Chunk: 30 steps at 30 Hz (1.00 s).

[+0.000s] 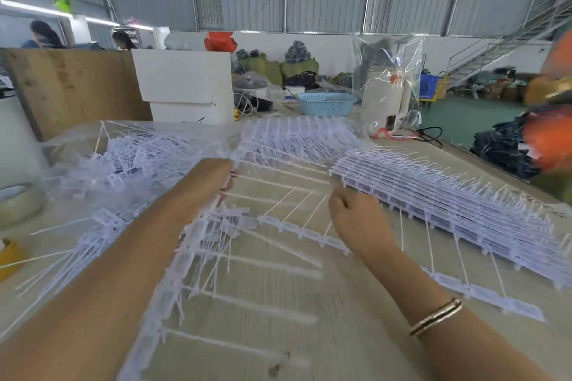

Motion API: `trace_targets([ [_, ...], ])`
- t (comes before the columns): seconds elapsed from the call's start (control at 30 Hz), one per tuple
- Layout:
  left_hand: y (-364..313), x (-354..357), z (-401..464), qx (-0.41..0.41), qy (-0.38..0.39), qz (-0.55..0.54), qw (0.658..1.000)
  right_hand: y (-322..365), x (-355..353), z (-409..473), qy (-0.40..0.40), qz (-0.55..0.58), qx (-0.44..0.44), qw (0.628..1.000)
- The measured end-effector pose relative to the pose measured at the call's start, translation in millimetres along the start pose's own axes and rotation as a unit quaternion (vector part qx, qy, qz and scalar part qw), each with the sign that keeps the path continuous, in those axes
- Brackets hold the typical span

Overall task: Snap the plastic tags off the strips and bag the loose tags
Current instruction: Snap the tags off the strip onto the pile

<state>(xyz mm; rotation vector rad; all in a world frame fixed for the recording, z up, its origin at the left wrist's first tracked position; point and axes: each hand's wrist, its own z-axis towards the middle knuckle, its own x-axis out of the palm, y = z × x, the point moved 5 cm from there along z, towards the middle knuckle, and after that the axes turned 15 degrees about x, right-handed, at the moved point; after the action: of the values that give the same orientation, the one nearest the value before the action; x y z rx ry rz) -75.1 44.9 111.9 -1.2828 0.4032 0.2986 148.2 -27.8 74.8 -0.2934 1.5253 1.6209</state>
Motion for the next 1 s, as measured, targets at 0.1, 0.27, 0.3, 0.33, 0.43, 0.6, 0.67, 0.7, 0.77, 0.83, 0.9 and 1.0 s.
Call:
trace_targets([
  [0.1,-1.0,19.5,-14.2,0.1,0.174,0.107,0.974,-13.1,-4.4,9.9,-0.026,0.123,0.033,0.991],
  [0.27,4.5,49.2,-28.5,0.135,0.331,0.085,0.93,-37.3,-13.4,22.5,-0.043,0.322,0.115,0.939],
  [0.3,6.2,54.2,-30.7,0.14,0.34,0.079,0.927,-38.0,-10.5,23.6,0.001,0.316,0.11,0.942],
  [0.33,8.3,58.3,-32.5,0.142,0.343,0.072,0.926,-36.5,-3.5,22.2,0.066,0.302,0.103,0.945],
  [0.43,15.4,61.8,-33.8,0.122,0.342,0.066,0.929,-28.8,26.9,10.4,0.247,0.295,0.106,0.917],
  [0.6,25.0,62.3,-31.9,0.13,0.333,0.248,0.9,-16.9,41.0,0.3,0.352,0.323,0.146,0.866],
  [0.67,24.2,67.6,-31.9,0.149,0.284,0.252,0.913,-15.0,42.9,-3.4,0.367,0.315,0.147,0.863],
  [0.7,24.4,70.9,-31.6,0.155,0.258,0.247,0.921,-14.0,43.8,-4.5,0.364,0.302,0.144,0.869],
  [0.77,25.2,78.5,-31.3,0.173,0.224,0.259,0.923,-13.6,45.4,-3.4,0.333,0.258,0.133,0.897],
  [0.83,25.5,84.2,-29.0,0.192,0.199,0.272,0.922,-14.7,43.1,1.5,0.275,0.186,0.109,0.937],
  [0.9,24.1,85.9,-27.6,0.206,0.171,0.275,0.923,-17.4,41.8,4.8,0.238,0.132,0.101,0.957],
  [1.0,24.6,85.9,-29.9,0.233,0.143,0.291,0.917,-18.1,44.2,5.7,0.223,0.122,0.085,0.964],
])
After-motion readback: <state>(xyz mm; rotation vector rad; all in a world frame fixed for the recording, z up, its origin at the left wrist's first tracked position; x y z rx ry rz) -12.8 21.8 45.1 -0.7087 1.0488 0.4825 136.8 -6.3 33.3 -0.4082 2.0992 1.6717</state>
